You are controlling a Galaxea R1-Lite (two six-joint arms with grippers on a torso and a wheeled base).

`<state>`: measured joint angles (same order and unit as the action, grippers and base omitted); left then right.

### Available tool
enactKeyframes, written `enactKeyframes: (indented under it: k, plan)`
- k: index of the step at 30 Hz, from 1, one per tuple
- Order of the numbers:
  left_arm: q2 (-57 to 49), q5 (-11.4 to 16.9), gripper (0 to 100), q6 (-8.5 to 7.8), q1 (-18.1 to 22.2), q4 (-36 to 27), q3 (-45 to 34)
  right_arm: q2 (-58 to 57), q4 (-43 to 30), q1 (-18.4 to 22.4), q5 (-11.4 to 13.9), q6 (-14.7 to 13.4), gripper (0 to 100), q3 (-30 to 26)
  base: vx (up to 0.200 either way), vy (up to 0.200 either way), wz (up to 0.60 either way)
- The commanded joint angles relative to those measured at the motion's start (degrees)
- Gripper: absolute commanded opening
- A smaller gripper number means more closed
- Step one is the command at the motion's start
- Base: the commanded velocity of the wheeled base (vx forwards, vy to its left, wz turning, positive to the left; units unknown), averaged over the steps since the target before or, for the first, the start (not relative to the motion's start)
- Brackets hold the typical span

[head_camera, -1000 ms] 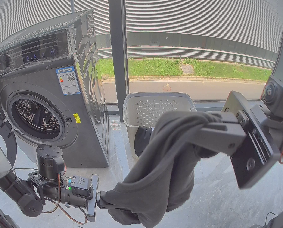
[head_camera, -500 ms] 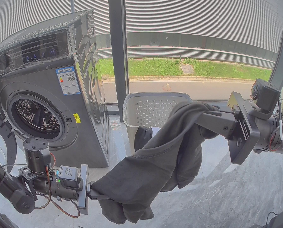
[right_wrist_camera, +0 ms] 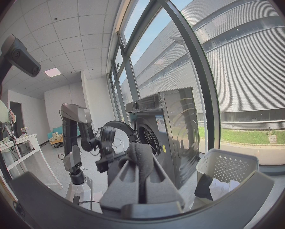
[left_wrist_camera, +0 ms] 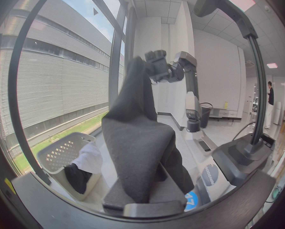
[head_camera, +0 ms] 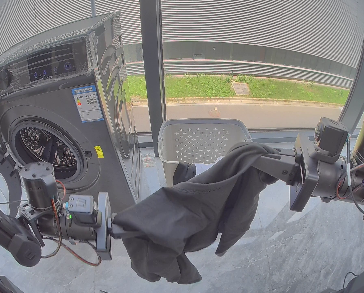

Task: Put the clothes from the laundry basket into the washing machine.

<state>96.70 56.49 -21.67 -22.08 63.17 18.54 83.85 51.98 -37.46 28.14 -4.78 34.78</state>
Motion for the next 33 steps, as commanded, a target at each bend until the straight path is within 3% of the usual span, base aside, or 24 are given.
enactKeyframes:
  k: [1,2,3,5,7,8,9,10,11,14,26,27,33]
  plan:
    - [-3.4,-3.1,0,4.98,1.2,0.1,7.8,0.2,0.1,0.3,-0.3,0.0,0,-3.4,0.000,0.000,0.00]
    - [-4.1,-4.5,0,7.09,1.0,0.2,9.8,0.2,0.1,0.5,-0.4,-0.1,0,-4.1,0.000,0.000,0.00]
    - [-4.1,-4.5,0,7.09,1.0,0.2,9.8,0.2,0.1,0.5,-0.4,-0.1,0,-4.1,0.000,0.000,0.00]
    - [-5.6,-7.8,0,13.50,-1.6,0.1,15.3,0.5,0.1,0.8,-0.4,-0.2,0,-5.8,0.000,0.000,0.00]
    - [-5.6,-10.2,0,16.31,-4.1,0.0,17.2,0.6,0.1,0.8,-0.3,-0.2,0,-6.7,0.000,0.000,0.00]
    - [-5.6,-10.2,0,16.31,-4.1,0.0,17.2,0.6,0.1,0.8,-0.3,-0.2,0,-6.7,0.000,0.000,0.00]
    - [-5.2,-12.6,0,17.02,-6.9,0.0,17.8,0.6,0.1,0.7,-0.2,-0.2,0,-7.4,0.000,0.000,0.00]
    - [-5.2,-12.6,0,17.02,-6.9,0.0,17.8,0.6,0.1,0.7,-0.2,-0.2,0,-7.4,0.000,0.000,0.00]
    - [-4.8,-14.1,0,17.10,-9.5,-0.1,18.5,0.6,0.1,0.8,-0.2,-0.2,0,-7.8,0.000,0.000,0.00]
    - [-4.3,-14.6,0,17.19,-11.1,-0.2,19.6,0.6,0.1,0.9,-0.2,-0.2,0,-7.9,0.000,0.000,0.00]
    - [-5.3,-16.1,0,18.25,-11.2,-0.7,22.2,0.8,0.1,3.4,1.2,0.0,0,-8.1,0.000,0.000,0.00]
    - [-5.3,-16.1,0,18.25,-11.2,-0.7,22.2,0.7,0.1,3.4,1.2,-0.1,100,-8.1,0.000,0.000,0.00]
    - [-5.1,-16.1,0,18.16,-11.2,-0.7,22.6,0.4,0.1,3.4,1.1,-0.1,100,-10.3,0.000,0.000,0.00]
